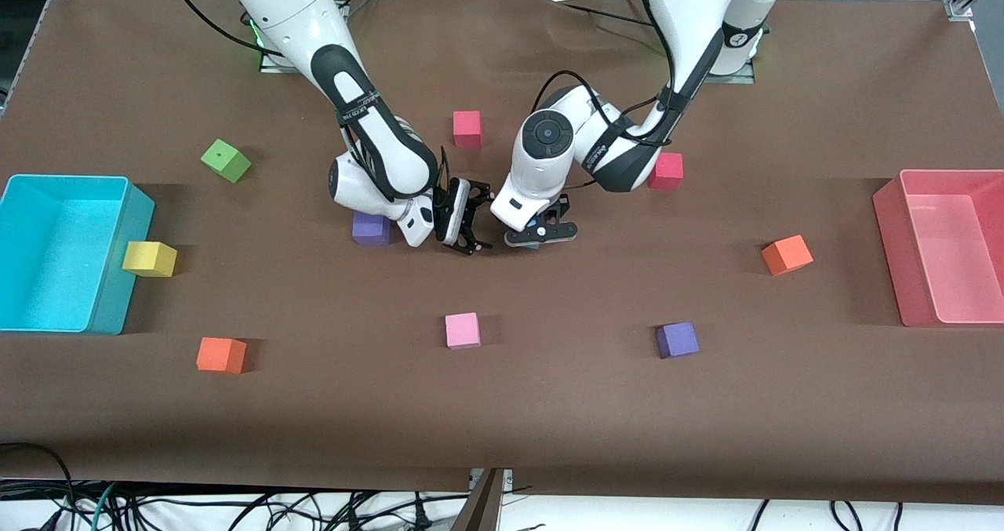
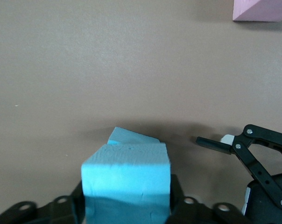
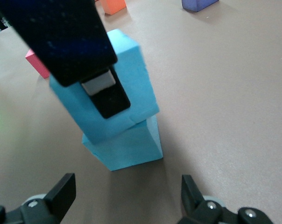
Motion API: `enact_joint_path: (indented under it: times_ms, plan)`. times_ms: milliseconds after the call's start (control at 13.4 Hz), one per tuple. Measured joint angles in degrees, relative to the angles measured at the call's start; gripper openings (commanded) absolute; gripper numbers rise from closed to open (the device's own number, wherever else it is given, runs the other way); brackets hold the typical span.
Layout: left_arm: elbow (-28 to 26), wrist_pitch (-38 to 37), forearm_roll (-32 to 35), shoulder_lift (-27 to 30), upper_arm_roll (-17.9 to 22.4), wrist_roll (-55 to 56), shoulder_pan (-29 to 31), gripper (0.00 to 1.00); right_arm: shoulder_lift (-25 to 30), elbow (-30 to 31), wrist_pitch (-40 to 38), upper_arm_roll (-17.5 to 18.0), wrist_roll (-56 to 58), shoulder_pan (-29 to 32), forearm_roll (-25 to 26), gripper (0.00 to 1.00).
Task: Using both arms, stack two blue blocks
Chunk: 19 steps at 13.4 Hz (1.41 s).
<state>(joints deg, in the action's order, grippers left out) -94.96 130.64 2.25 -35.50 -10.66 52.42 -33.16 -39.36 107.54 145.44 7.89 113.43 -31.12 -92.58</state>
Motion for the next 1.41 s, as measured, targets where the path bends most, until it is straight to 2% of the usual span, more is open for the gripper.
enact_joint_path:
  times_ms: [819, 1117, 1265, 1414]
  plan:
    - [0.9, 2.1, 0.0, 1.7, 0.7, 0.0, 0.7, 1.0, 0.8, 0.8, 0.0, 0.0, 0.0, 0.2, 0.0, 1.0]
    - [0.9, 0.5, 0.0, 4.3, 0.8, 0.0, 2.9, 1.0, 6.3, 6.0, -1.6, -0.1, 0.0, 1.8, -0.1, 1.0]
    - [1.1, -3.5, 0.0, 7.1, 0.7, 0.0, 4.2, 1.0, 10.3, 9.4, -2.6, -0.5, 0.0, 2.8, -0.1, 1.0]
    - [1.3, -8.8, -0.4, 11.2, 0.6, 0.0, 6.0, 1.0, 14.7, 12.9, -4.1, -2.6, 0.0, 3.1, -0.1, 1.0]
